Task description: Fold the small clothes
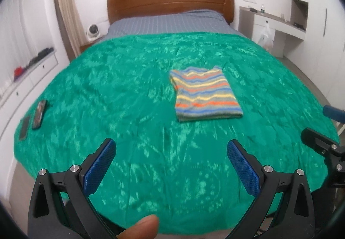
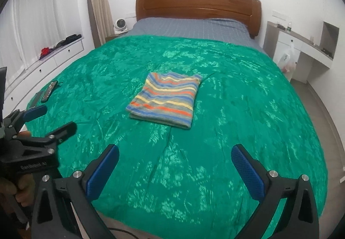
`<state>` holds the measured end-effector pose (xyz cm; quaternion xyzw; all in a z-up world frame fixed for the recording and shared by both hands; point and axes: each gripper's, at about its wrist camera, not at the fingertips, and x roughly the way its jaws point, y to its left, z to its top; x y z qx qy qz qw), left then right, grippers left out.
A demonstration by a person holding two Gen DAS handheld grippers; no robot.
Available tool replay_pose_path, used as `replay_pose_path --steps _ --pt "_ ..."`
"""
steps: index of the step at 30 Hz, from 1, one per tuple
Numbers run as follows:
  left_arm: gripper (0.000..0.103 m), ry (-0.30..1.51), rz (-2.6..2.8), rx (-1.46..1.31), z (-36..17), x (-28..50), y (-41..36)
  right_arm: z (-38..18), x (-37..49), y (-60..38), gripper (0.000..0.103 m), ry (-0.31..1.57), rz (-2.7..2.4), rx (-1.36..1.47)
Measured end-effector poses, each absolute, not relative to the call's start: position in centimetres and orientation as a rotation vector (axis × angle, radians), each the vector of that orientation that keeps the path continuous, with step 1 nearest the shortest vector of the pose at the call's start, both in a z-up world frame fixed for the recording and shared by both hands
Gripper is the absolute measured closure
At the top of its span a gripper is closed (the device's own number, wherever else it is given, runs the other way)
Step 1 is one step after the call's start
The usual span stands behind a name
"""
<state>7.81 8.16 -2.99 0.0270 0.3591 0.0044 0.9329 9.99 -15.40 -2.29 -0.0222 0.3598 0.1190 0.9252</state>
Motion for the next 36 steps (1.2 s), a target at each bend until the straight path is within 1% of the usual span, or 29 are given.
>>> replay_pose_path --steps 3,8,14,21,26,36 --pt "0.000 0.725 0.042 0.078 -2.7 6.7 8.6 -2.2 8.7 -15.7 0.001 0.706 0.237 -0.040" --pt "0.000 0.686 0.081 0.107 -1.4 5.5 8.9 -2.1 8.5 -15.6 0.001 0.728 0.257 -0.027" --pt "0.000 0.648 0.098 0.107 -0.2 5.7 9.3 0.1 9.2 -14.5 0.001 0.720 0.244 -0.040" --pt "0.000 0.717 0.073 0.032 -0.7 7.3 9.5 0.8 10.0 -13.6 0.000 0.737 0.193 -0.088" --pt "0.000 0.754 0.094 0.043 -1.2 7.6 8.8 0.1 10.2 -13.5 0.000 0.770 0.138 -0.145" --pt "0.000 0.789 0.105 0.044 -1.5 7.7 8.2 -0.2 10.4 -14.2 0.000 0.781 0.128 -0.139"
